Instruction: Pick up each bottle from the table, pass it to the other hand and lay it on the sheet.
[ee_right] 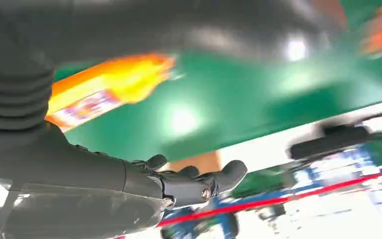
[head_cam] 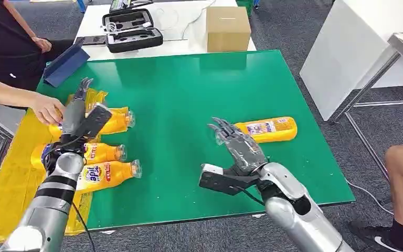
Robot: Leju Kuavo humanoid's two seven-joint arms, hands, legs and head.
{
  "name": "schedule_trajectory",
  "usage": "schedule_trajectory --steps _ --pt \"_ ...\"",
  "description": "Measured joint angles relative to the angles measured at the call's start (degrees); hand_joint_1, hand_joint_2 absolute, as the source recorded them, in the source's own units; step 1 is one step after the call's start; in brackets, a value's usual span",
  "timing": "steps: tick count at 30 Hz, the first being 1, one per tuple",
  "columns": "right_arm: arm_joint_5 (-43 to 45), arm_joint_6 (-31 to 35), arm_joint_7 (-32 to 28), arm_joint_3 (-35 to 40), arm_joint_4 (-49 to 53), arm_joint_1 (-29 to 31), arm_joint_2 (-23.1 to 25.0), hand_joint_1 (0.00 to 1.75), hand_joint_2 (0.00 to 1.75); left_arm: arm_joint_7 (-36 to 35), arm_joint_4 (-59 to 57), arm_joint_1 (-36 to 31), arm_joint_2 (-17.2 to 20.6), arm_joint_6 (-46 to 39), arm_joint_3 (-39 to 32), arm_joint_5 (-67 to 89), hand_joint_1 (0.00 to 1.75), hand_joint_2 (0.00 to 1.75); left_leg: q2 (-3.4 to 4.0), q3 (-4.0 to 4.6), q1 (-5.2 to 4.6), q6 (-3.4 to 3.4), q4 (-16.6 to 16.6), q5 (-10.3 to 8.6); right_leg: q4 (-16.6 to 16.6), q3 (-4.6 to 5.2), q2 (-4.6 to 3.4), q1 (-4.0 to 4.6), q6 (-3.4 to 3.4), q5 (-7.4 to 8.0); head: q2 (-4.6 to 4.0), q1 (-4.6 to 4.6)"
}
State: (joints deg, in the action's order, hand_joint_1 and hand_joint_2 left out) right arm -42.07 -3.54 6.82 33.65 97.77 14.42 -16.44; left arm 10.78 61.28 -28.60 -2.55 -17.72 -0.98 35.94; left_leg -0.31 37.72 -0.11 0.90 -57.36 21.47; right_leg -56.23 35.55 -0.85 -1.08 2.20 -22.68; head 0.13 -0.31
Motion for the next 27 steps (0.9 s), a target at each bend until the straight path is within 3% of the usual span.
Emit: schedule_trajectory --steps 4,9,22,27 --pt "-3.4 0.0 0.1 -9.0 -0.5 -4.3 -4.1 0.00 1.75 -0.8 15.8 9.0 -1.9 5.4 0.4 -14.1 0.00 0.00 -0.06 0.06 -0.07 0.09 0.0 0.06 0.0 -0.01 0.05 -0.07 0.04 -0.03 0.00 0.00" --pt "-5.3 -0.2 -1.3 -17.3 -1.0 -8.2 -6.3 0.00 1.75 -1.2 26.3 14.8 -2.4 6.2 1.3 -16.8 0.00 0.00 -0.01 0.05 -0.18 0.17 0.0 0.20 0.1 0.02 0.04 -0.10 0.06 -0.04 0.00 -0.04" --pt "-6.5 -3.2 -1.0 -24.9 -2.2 -11.0 -9.0 0.00 1.75 -0.5 33.0 19.1 -2.6 8.9 2.2 -21.8 0.00 0.00 0.02 0.04 -0.19 0.20 0.0 0.13 0.0 -0.03 0.05 -0.13 0.06 -0.04 0.00 -0.02" --pt "-7.3 -5.4 -1.2 -25.5 -6.4 -7.5 -9.4 0.00 1.75 -0.3 33.1 19.1 -2.5 9.3 2.8 -22.3 0.00 0.00 0.05 0.01 -0.19 0.21 0.0 0.13 0.0 -0.04 0.03 -0.13 0.10 0.01 0.00 -0.04"
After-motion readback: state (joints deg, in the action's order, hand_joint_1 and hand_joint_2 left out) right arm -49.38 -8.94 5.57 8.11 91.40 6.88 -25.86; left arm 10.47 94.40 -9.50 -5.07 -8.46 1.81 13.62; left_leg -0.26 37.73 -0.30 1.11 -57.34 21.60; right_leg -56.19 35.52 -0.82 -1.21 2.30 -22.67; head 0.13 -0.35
